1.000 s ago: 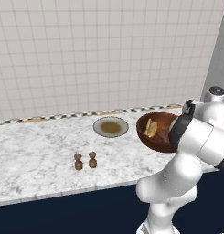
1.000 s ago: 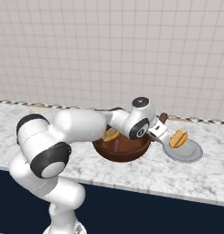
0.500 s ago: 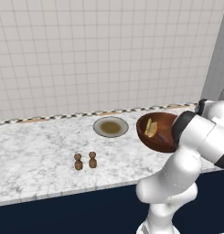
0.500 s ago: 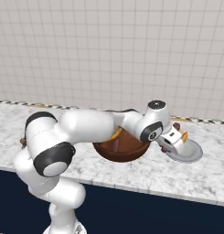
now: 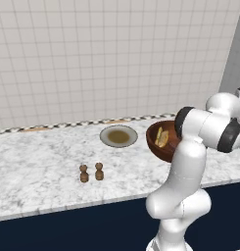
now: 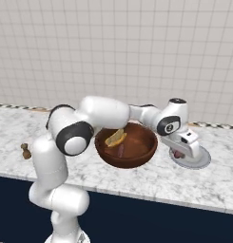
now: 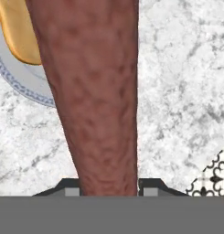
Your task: Place one bun and one sausage from the bowl on each plate.
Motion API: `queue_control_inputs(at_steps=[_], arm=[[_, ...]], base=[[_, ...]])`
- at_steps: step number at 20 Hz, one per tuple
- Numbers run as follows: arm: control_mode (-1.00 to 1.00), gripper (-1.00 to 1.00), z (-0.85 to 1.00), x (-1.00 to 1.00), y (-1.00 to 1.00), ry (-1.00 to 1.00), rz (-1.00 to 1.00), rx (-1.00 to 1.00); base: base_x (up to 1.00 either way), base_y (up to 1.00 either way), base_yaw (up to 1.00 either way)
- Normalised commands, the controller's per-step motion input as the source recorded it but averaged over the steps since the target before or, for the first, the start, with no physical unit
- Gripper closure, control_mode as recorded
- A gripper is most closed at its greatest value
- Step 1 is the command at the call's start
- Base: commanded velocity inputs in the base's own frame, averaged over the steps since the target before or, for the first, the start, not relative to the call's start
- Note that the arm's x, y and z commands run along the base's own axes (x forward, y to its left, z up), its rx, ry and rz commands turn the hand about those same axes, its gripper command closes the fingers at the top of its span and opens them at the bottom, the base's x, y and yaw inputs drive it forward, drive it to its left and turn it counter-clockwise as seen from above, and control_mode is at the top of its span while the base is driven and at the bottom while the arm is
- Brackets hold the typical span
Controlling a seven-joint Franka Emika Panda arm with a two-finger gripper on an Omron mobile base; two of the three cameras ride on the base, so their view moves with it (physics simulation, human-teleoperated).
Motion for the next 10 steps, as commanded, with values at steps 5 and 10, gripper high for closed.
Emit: queue_control_inputs(at_steps=[5, 10], arm=[[-1.00, 1.00, -0.15, 0.00, -0.09, 0.08, 0.00, 0.06], [-1.00, 1.00, -0.58, 0.21, -0.01, -0.04, 0.04, 0.01]], base=[[0.00, 0.00, 0.00], [0.00, 0.00, 0.00]])
